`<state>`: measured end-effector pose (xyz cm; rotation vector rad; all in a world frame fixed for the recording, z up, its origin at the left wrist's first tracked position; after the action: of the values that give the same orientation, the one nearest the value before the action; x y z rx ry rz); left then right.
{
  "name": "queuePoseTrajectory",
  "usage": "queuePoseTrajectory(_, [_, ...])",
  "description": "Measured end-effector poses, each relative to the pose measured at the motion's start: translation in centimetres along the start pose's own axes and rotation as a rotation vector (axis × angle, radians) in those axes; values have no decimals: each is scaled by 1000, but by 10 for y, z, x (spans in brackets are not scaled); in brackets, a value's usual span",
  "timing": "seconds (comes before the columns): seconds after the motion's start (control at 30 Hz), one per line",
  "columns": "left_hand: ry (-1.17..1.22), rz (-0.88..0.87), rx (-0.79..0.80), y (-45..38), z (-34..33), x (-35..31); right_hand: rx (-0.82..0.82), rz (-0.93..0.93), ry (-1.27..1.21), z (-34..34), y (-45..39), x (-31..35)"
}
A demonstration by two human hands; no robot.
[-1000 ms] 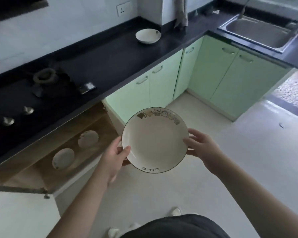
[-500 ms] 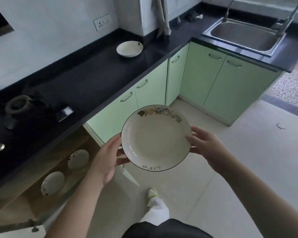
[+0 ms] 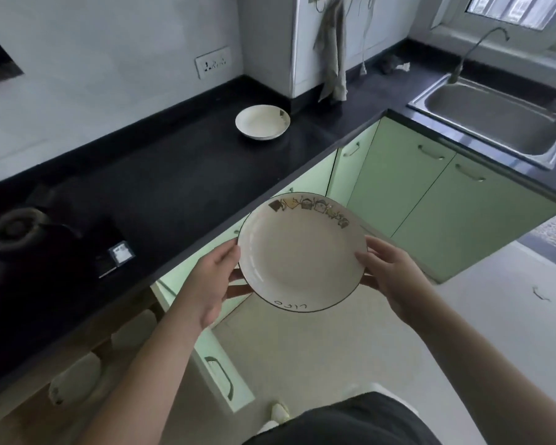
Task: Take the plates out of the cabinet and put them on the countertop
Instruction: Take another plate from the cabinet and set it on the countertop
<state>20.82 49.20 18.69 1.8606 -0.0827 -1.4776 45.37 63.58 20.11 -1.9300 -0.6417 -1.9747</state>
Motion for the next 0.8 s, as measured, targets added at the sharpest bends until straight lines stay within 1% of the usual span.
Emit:
queuePoseTrajectory(0.27, [96, 8, -112, -80, 5, -39, 92, 7, 20, -5, -125, -8])
queuePoseTrajectory(0.53, [217, 71, -302, -146, 3, -80, 288, -29, 22, -17, -255, -16])
queuePoseTrajectory(0.67, [250, 95, -399, -164, 10, -85, 366, -50, 4, -40, -301, -18])
queuePoseTrajectory(0.8, [334, 132, -500, -171, 28, -84, 412, -48, 31, -75, -332, -22])
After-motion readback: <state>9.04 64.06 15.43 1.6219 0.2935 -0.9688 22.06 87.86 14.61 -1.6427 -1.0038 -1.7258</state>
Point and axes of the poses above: each hand's wrist, its own y-axis away from the middle knuckle, its own z-axis out of the back of the hand, x = y × z, the point moved 1 cm from there along -y, towards the middle knuckle, and after that the axes turned 13 degrees about z, right-handed, at the moved point
